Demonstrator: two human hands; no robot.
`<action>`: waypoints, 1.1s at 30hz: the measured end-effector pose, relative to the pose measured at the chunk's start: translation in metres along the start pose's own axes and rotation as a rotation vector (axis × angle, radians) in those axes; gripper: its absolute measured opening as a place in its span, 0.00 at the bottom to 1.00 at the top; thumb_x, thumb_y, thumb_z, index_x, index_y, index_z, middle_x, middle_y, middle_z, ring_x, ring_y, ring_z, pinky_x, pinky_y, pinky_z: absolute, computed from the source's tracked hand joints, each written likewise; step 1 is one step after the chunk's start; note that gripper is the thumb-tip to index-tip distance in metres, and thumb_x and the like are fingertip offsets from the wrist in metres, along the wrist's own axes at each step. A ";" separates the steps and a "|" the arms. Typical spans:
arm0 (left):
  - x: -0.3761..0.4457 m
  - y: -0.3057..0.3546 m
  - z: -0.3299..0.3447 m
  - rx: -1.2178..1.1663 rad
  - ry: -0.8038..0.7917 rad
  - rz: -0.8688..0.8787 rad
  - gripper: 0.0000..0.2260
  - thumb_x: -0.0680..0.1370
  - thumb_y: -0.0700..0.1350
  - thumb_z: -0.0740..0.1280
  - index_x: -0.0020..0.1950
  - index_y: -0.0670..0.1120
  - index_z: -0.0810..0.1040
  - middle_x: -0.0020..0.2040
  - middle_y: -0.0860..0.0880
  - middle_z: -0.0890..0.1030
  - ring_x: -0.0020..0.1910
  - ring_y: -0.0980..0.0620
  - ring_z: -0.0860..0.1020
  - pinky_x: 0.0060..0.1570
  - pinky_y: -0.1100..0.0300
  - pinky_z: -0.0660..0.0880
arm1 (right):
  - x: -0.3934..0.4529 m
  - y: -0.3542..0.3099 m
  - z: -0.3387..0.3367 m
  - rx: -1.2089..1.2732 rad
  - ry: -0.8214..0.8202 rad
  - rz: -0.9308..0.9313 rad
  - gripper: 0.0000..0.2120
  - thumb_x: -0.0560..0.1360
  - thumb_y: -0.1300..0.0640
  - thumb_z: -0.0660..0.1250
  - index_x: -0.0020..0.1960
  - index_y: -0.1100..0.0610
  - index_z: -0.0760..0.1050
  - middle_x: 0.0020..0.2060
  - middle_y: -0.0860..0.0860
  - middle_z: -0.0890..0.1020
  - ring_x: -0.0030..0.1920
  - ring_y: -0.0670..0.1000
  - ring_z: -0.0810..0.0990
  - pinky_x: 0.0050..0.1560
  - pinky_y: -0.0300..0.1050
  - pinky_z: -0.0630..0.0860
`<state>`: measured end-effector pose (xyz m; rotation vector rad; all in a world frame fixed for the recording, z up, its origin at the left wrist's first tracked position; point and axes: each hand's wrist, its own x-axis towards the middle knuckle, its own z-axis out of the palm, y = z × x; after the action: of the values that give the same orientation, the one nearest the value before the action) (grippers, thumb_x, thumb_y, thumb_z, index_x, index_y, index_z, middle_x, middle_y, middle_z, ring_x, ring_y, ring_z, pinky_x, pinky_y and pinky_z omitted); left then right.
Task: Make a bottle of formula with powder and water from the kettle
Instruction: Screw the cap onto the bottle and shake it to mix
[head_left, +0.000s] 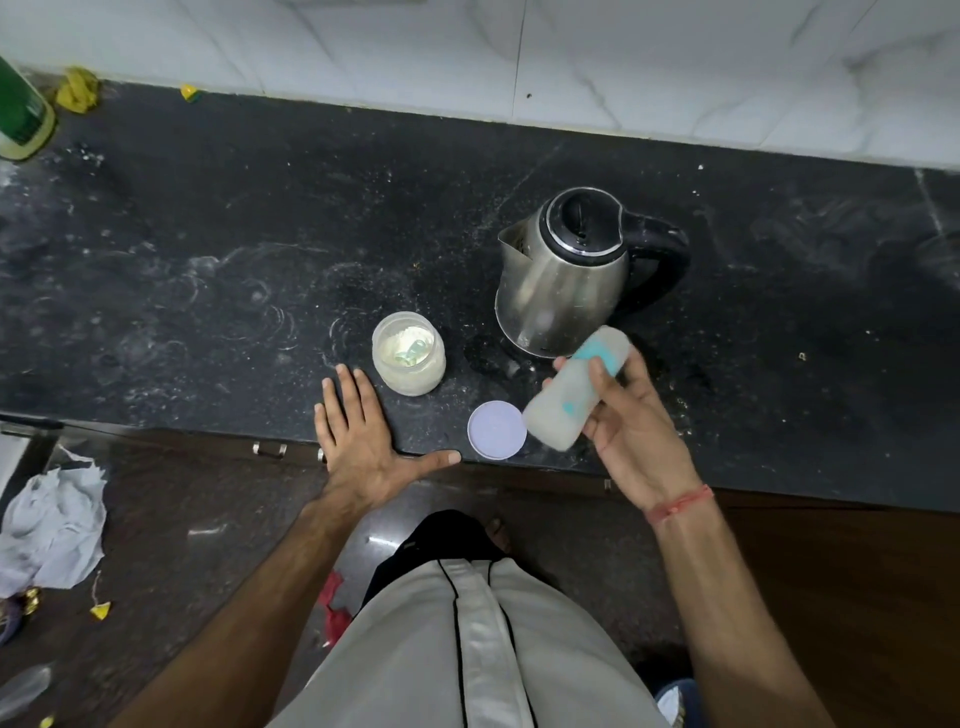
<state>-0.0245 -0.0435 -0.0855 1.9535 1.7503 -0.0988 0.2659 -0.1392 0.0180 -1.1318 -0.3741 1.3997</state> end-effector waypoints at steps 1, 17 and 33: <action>0.000 -0.001 -0.001 0.001 -0.004 -0.004 0.85 0.50 0.96 0.57 0.90 0.43 0.32 0.90 0.44 0.30 0.89 0.42 0.29 0.88 0.39 0.33 | -0.001 -0.002 0.000 -0.060 -0.091 0.027 0.34 0.79 0.59 0.75 0.83 0.53 0.67 0.70 0.68 0.81 0.63 0.64 0.86 0.64 0.60 0.84; -0.002 0.003 0.002 -0.007 0.002 0.005 0.86 0.49 0.96 0.56 0.91 0.43 0.34 0.91 0.44 0.31 0.90 0.42 0.31 0.88 0.39 0.34 | 0.005 0.016 0.002 -0.021 -0.089 0.102 0.21 0.78 0.61 0.73 0.69 0.64 0.78 0.64 0.64 0.86 0.64 0.65 0.86 0.67 0.60 0.83; -0.003 0.003 -0.001 -0.016 -0.005 0.011 0.85 0.49 0.96 0.55 0.90 0.45 0.33 0.90 0.44 0.30 0.89 0.42 0.30 0.87 0.41 0.32 | 0.002 0.013 0.001 -0.142 -0.227 0.165 0.21 0.78 0.61 0.73 0.70 0.64 0.80 0.64 0.64 0.86 0.64 0.66 0.85 0.69 0.62 0.81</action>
<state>-0.0227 -0.0460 -0.0826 1.9494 1.7322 -0.0858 0.2579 -0.1392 0.0075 -1.1418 -0.5591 1.6753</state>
